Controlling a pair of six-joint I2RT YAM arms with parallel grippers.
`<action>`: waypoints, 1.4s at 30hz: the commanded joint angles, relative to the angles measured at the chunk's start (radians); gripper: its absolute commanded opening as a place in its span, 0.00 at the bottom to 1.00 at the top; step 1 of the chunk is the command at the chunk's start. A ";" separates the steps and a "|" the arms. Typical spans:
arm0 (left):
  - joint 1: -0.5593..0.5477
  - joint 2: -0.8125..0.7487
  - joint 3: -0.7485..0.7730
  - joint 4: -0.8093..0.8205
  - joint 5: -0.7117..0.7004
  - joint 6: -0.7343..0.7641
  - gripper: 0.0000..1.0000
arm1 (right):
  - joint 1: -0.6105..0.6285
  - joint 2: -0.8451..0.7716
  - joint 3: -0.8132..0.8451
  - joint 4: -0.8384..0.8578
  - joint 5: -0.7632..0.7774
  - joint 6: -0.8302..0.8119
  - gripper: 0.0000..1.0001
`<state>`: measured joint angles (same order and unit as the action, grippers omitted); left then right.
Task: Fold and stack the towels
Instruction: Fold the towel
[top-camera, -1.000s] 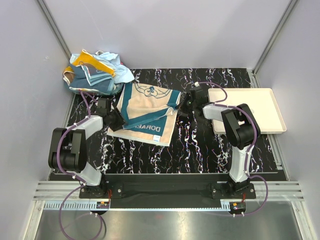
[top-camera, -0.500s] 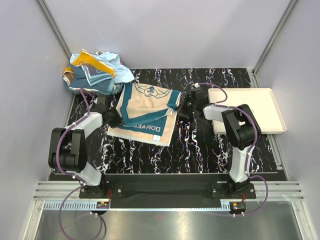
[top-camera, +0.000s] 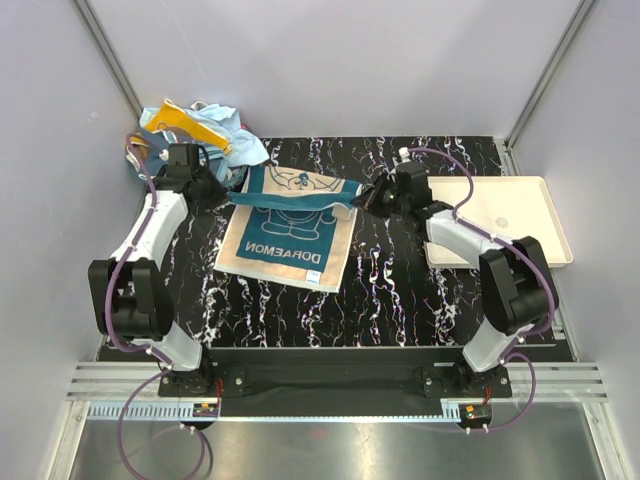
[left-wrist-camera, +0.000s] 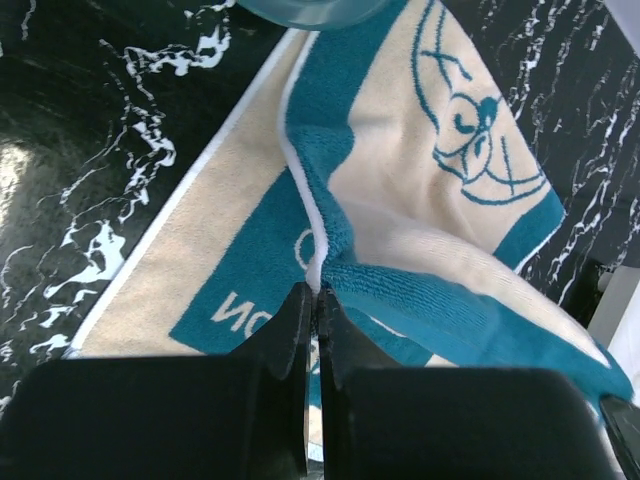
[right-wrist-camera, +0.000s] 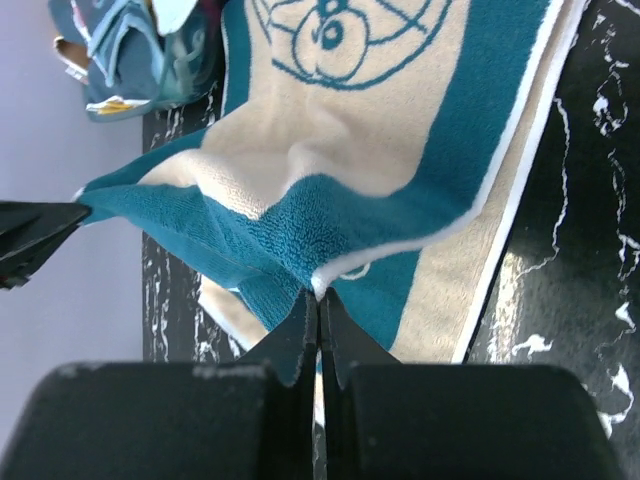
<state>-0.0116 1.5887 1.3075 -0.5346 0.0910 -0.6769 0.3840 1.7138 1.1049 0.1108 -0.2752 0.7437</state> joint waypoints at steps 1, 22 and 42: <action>0.010 0.010 0.033 -0.065 -0.025 0.022 0.00 | 0.007 -0.078 -0.043 0.001 -0.042 -0.006 0.00; 0.105 -0.035 -0.007 -0.116 -0.045 0.059 0.00 | 0.154 -0.217 -0.149 -0.100 -0.019 0.008 0.00; 0.139 -0.093 -0.053 -0.140 -0.047 0.091 0.00 | 0.219 -0.201 -0.220 -0.083 -0.022 0.066 0.00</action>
<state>0.1093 1.5562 1.2533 -0.6991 0.0814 -0.6090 0.5922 1.5364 0.8894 0.0174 -0.3004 0.7876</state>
